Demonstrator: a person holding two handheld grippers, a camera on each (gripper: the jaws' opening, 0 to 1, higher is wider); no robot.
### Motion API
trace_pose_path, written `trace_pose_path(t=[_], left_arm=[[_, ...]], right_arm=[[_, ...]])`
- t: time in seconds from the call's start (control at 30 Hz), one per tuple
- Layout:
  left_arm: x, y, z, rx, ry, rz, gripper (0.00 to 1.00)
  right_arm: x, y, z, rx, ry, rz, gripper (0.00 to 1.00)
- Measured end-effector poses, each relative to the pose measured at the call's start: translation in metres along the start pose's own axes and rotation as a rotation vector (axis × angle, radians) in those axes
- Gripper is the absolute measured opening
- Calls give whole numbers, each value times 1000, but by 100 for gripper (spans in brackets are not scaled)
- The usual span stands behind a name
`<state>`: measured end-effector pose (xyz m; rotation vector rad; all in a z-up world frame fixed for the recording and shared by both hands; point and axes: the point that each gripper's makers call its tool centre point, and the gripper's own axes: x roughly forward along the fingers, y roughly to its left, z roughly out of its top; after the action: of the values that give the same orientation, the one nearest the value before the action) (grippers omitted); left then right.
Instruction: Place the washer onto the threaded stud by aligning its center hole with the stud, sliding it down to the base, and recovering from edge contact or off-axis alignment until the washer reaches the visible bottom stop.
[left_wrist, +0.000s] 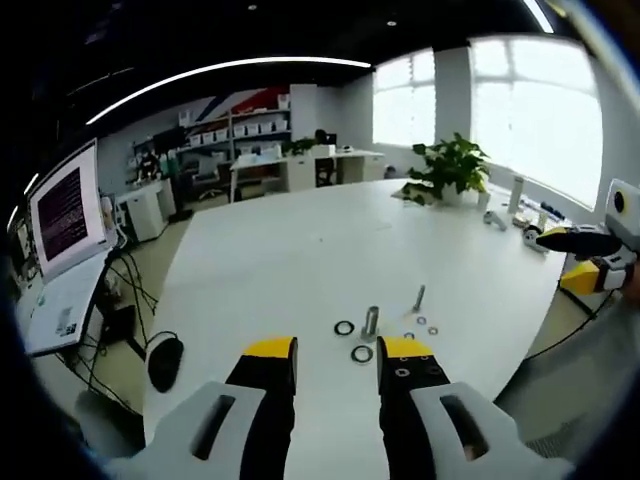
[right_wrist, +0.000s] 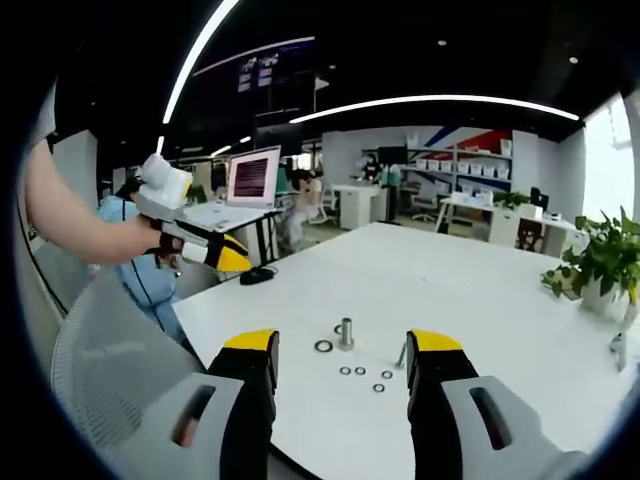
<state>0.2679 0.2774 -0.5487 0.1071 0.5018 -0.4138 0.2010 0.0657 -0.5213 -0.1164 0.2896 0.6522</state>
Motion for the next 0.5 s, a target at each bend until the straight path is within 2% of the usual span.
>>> trace_pose_path(t=[0.27,0.5], left_arm=[[40,-7,3,0,68,-72,30],[63,-5,1,13,124,-94,30]], right_arm=[[-1,-2,0,-1,-1,-9,54],[-1,-2,-2,-7,6,-11,53]])
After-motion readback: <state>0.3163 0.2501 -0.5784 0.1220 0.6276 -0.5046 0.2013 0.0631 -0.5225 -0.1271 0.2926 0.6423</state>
